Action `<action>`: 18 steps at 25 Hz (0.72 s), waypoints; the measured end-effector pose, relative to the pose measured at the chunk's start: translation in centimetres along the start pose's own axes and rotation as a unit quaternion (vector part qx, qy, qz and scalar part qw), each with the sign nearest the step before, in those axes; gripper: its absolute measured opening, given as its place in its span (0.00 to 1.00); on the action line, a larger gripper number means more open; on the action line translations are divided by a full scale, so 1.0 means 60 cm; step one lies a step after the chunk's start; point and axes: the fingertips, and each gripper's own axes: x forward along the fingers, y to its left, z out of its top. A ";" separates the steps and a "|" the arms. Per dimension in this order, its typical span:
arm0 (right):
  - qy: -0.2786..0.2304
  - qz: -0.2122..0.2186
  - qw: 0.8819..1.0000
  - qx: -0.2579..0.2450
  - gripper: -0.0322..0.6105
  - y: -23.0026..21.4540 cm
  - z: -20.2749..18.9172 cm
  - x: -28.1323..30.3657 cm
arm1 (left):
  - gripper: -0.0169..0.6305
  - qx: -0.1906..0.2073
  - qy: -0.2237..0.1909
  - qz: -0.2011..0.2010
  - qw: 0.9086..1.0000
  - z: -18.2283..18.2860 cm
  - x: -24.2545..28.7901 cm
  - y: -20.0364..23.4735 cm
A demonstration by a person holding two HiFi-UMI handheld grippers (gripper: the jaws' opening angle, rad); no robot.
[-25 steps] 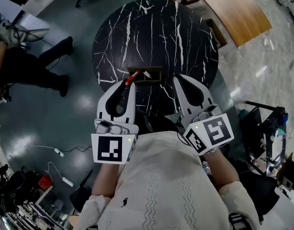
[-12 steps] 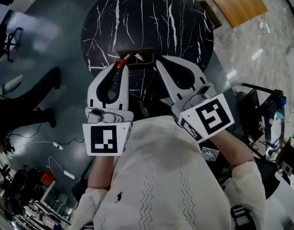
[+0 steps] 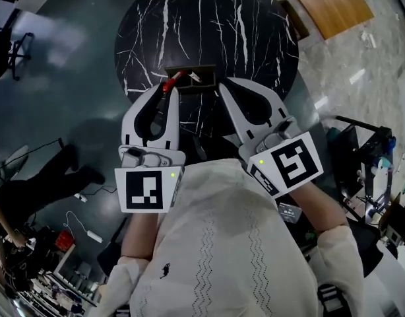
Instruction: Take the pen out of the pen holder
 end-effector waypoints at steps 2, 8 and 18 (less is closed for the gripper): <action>0.001 -0.003 1.000 -0.002 0.08 -0.004 -0.001 0.000 | 0.11 -0.003 0.000 0.001 1.000 0.001 0.003 0.000; -0.002 -0.010 1.000 0.003 0.08 -0.019 0.004 -0.001 | 0.11 0.005 0.004 -0.001 1.000 -0.001 0.009 -0.006; -0.008 -0.007 1.000 0.003 0.08 -0.014 0.008 0.008 | 0.11 0.001 0.006 0.004 1.000 -0.005 0.006 -0.002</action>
